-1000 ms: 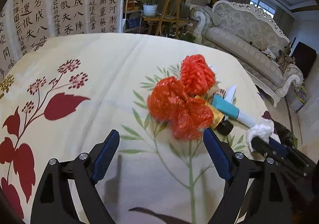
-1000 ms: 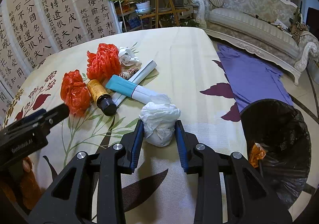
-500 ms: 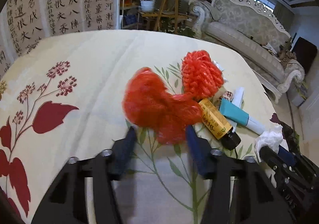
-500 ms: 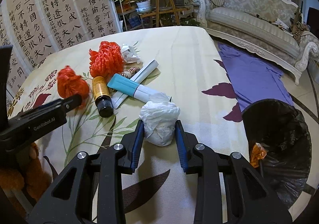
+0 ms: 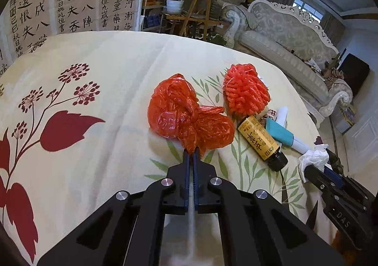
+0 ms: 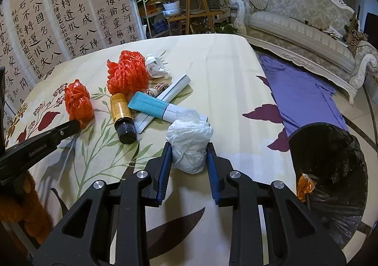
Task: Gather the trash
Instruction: 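Close the left tool on the orange bag while the right tool closes on the white bag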
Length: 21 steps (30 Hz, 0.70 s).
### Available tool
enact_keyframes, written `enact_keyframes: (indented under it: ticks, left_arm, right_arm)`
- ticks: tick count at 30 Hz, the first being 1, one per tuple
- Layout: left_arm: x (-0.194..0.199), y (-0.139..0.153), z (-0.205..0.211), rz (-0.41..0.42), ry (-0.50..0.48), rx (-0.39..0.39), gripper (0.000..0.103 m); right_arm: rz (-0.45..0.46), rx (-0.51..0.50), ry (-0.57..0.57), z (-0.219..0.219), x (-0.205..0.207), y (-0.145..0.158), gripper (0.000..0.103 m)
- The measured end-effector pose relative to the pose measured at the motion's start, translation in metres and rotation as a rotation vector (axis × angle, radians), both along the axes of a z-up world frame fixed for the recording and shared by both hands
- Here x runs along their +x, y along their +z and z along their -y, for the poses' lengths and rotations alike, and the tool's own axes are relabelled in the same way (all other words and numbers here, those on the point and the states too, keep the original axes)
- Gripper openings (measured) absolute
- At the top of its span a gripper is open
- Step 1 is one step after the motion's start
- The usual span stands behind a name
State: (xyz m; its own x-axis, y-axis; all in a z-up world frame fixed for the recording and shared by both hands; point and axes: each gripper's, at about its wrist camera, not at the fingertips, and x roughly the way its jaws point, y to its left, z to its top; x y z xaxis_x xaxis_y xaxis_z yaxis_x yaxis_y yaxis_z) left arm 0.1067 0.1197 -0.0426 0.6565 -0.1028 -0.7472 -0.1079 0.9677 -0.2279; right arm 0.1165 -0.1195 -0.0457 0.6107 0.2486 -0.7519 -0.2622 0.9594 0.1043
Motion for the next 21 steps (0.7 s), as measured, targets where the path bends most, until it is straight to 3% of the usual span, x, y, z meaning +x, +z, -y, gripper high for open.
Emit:
enact_keyframes:
  ticks: [21]
  left_arm:
    - [-0.055, 0.026, 0.01, 0.071, -0.04, 0.005, 0.002]
  right_arm:
    - [0.034, 0.003, -0.006, 0.006, -0.036, 0.012, 0.028]
